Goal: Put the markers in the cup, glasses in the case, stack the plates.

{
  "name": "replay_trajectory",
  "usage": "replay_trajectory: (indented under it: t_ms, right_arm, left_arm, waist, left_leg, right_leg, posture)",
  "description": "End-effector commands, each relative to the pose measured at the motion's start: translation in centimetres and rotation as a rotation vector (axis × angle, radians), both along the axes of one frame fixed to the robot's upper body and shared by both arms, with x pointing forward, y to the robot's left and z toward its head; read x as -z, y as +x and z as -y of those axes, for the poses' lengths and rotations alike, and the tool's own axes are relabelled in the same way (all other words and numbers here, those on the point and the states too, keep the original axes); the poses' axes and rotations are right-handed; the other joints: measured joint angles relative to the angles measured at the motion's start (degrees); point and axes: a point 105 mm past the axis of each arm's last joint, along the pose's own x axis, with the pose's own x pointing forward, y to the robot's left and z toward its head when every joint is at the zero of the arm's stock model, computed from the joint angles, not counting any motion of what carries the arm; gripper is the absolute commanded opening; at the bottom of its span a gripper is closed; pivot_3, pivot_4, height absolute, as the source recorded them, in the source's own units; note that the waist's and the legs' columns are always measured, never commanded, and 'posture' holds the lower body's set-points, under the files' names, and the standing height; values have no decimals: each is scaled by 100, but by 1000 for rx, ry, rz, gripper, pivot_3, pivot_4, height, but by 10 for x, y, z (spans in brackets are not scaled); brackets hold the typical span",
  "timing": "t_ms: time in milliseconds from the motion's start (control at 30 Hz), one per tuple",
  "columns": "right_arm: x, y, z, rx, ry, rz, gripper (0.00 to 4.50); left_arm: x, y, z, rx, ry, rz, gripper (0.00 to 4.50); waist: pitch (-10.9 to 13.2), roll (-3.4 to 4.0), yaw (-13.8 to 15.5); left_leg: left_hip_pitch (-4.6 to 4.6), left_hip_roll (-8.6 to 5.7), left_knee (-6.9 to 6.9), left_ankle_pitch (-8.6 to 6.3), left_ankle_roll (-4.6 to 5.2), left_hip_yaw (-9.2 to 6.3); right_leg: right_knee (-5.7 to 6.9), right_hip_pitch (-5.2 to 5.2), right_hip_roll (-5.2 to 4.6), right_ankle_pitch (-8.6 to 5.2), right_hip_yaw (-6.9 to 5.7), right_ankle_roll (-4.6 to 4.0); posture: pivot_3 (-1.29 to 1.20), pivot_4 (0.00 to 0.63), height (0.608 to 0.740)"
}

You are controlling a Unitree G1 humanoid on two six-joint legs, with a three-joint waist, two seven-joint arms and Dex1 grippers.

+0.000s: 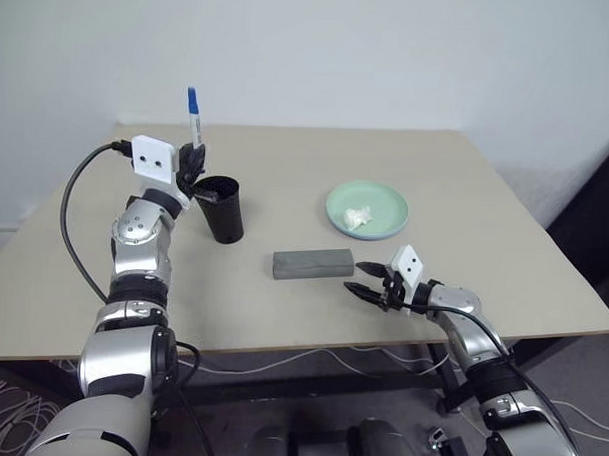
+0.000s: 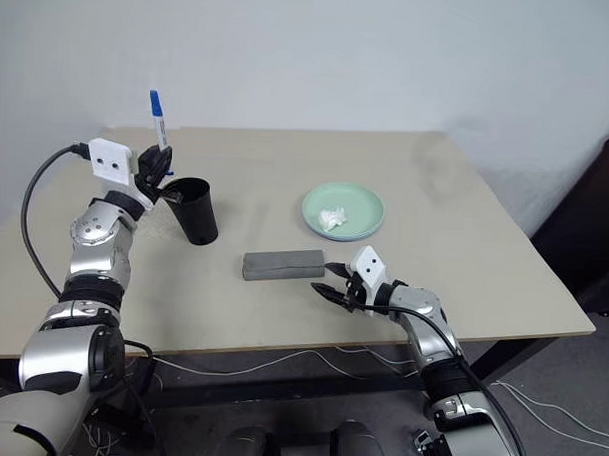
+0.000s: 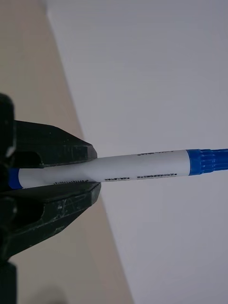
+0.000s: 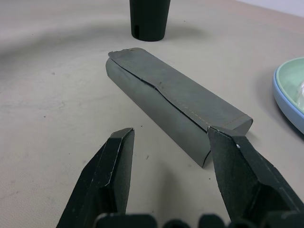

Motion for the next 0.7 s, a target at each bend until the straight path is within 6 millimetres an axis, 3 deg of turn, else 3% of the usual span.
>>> replay_trajectory:
  t_ms: [33, 67, 367, 700]
  right_arm:
    - [-14, 4, -1, -1, 19, 52, 2655]
    - [-14, 4, -1, -2, 18, 52, 2655]
    - [-14, 4, 0, 0, 17, 53, 2655]
    - [-15, 7, 6, 25, 16, 64, 2655]
  left_arm:
    - [-15, 5, 12, 33, 15, 39, 74]
    - [-13, 6, 13, 40, 15, 31, 74]
    - [-11, 7, 14, 30, 15, 27, 2912]
    - [-12, 0, 13, 45, -21, 64, 2912]
  waist:
    - [0, 0, -2]
    - [0, 0, -2]
    - [0, 0, -3]
    - [0, 0, -3]
  left_leg:
    - [0, 0, 0, -5, -9, 0]
    - [0, 0, 0, -7, -12, 0]
    - [0, 0, -1, -7, -13, -1]
    - [0, 0, -1, -8, -14, 0]
  right_leg:
    - [0, 0, 0, 0, 0, 0]
    - [0, 0, 0, 0, 0, 0]
    - [0, 0, 1, 0, -2, 0]
    - [0, 0, 0, 0, -1, 0]
  posture:
    - [0, 0, 740]
    - [0, 0, 740]
    - [0, 0, 740]
    - [0, 0, 740]
